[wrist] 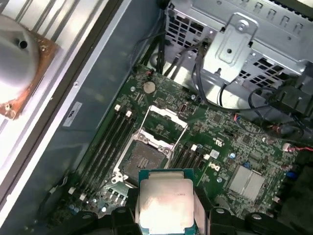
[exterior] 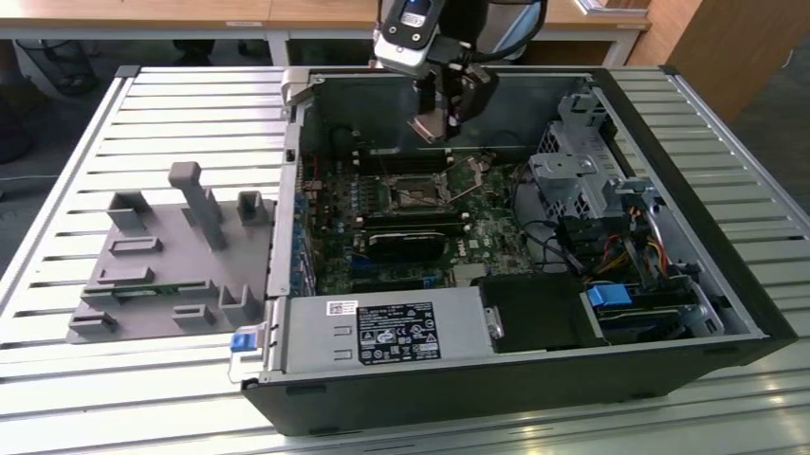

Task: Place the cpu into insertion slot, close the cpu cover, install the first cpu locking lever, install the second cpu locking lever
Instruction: 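Place the cpu into insertion slot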

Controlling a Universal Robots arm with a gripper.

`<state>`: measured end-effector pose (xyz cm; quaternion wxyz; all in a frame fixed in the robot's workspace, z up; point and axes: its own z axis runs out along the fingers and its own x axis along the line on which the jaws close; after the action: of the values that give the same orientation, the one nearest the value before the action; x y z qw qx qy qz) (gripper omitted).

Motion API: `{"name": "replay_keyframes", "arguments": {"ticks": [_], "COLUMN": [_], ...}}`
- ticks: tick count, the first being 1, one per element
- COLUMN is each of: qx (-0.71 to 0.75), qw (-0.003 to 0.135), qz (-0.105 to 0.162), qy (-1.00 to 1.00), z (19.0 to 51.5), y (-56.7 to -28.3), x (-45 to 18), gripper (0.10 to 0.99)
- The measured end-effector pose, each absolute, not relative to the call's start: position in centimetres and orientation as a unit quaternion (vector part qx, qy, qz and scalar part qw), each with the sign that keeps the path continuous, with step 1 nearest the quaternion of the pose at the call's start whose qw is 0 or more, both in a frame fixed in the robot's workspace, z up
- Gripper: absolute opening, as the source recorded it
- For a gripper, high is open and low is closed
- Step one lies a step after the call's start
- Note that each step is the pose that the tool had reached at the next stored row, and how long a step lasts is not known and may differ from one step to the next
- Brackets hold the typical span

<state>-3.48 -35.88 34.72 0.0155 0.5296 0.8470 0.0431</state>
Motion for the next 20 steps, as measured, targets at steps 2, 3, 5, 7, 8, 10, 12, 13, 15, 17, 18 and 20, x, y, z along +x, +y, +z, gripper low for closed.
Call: {"name": "replay_keyframes", "arguments": {"ticks": [2,3,5,7,8,10,12,13,15,17,18,20], "qx": [0.543,0.551,0.565,0.579,0.585,0.597,0.61,0.615,0.626,0.636,0.641,0.652], "qw": [0.016,0.017,0.017,0.018,0.018,0.019,0.02,0.02,0.02,0.021,0.021,0.022], "qz": [0.043,0.043,0.042,0.042,0.042,0.042,0.041,0.041,0.041,0.041,0.04,0.04], "qy": [0.838,0.833,0.824,0.814,0.81,0.801,0.791,0.787,0.779,0.771,0.766,0.757], "z": [34.69,34.67,34.62,34.56,34.54,34.48,34.4,34.36,34.28,34.2,34.17,34.11], "y": [-35.88,-35.88,-35.88,-35.88,-35.88,-35.87,-35.87,-35.87,-35.86,-35.85,-35.85,-35.85], "x": [-3.47,-3.47,-3.47,-3.47,-3.47,-3.47,-3.47,-3.47,-3.47,-3.47,-3.47,-3.48], "gripper": [0.529,0.529,0.529,0.529,0.529,0.529,0.529,0.529,0.529,0.529,0.529,0.529]}}
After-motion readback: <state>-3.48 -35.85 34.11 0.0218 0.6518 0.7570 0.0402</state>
